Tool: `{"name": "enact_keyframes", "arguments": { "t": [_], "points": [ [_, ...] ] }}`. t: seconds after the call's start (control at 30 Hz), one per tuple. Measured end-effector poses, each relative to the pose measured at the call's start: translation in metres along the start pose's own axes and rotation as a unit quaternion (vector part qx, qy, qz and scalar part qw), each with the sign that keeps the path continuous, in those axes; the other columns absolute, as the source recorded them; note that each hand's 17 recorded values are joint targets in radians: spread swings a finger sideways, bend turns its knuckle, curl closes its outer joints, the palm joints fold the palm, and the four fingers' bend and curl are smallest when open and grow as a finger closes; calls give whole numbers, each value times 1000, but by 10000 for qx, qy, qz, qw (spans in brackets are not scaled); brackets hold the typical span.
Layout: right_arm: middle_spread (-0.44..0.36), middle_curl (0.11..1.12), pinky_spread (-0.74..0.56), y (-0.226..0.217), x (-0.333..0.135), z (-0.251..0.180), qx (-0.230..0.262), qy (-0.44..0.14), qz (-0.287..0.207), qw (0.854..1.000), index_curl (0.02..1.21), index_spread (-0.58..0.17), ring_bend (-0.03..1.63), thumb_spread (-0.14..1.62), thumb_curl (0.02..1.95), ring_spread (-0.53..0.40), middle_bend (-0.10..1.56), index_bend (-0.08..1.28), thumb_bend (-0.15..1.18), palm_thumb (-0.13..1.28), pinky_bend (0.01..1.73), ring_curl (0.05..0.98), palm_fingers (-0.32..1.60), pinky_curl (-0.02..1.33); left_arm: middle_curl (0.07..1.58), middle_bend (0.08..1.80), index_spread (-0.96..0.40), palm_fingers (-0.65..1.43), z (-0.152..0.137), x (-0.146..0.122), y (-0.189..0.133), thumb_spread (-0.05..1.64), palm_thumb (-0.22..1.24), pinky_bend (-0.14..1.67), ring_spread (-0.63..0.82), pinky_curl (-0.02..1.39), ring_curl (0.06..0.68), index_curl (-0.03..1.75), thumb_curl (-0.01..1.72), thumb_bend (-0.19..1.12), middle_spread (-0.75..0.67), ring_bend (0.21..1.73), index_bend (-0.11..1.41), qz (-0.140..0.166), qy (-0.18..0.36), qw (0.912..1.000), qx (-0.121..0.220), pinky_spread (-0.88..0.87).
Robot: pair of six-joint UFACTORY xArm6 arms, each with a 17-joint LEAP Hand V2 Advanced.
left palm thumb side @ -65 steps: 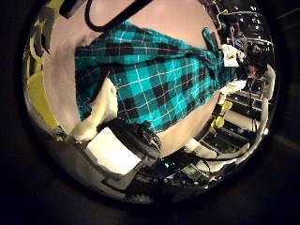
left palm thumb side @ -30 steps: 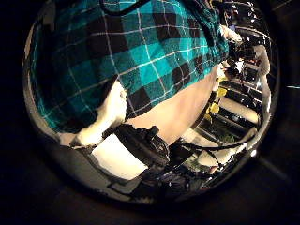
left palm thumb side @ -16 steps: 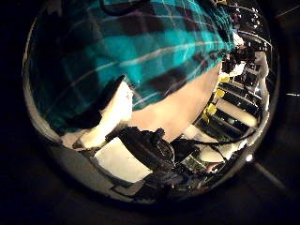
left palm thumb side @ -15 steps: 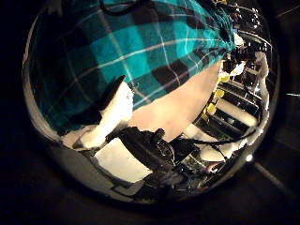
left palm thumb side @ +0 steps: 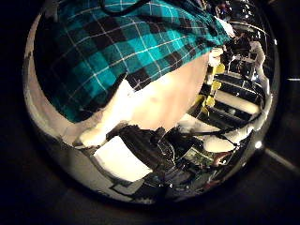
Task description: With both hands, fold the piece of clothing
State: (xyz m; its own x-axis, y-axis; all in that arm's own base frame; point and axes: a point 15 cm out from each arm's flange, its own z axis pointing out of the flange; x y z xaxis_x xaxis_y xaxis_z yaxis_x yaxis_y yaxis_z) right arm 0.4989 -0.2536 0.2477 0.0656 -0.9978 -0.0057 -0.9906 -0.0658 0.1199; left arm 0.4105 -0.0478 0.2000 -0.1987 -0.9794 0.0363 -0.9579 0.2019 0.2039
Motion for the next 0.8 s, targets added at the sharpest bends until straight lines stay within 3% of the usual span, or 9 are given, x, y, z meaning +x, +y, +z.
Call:
{"name": "enact_keyframes", "arguments": {
  "t": [0.2, 0.43, 0.6, 0.8],
  "points": [
    [-163, 825, -189, 3, -30, -47, 205, 69, -185, 9996, 879, -281, 1415, 1151, 673, -225, 1308, 1109, 39, 1014, 1149, 696, 1008, 1101, 462, 215, -106, 322, -14, -25, 17, 1266, 436, 328, -26, 441, 282, 468, 277, -13, -12, 699, 183, -169, 45, 9998, 26, 42],
    [-162, 835, -195, -9, -129, -106, 469, 256, -1008, 9935, 887, -278, 1405, 1159, 702, -230, 1307, 1115, 14, 1023, 1133, 721, 1004, 1156, 460, 214, -141, 396, -22, -72, 44, 1268, 451, 328, -70, 434, 275, 470, 282, -10, -45, 702, 191, -424, 212, 9989, 51, 4],
    [-162, 840, -199, -12, -219, -118, 391, 281, -1592, 9861, 890, -275, 1395, 1152, 727, -235, 1303, 1122, -3, 1031, 1120, 737, 1008, 1187, 469, 227, -167, 433, -25, -75, 53, 1262, 469, 337, -127, 435, 275, 473, 290, -10, -78, 710, 187, -433, 336, 9984, 111, -44],
    [-161, 845, -204, -12, -287, -121, 367, 306, -1854, 9815, 889, -272, 1384, 1139, 751, -234, 1296, 1113, -8, 1033, 1098, 750, 1030, 1220, 480, 231, -192, 438, -23, -91, 66, 1256, 476, 347, -159, 437, 278, 477, 293, -13, -108, 712, 188, -553, 398, 9976, 135, -79]
  ]
}}
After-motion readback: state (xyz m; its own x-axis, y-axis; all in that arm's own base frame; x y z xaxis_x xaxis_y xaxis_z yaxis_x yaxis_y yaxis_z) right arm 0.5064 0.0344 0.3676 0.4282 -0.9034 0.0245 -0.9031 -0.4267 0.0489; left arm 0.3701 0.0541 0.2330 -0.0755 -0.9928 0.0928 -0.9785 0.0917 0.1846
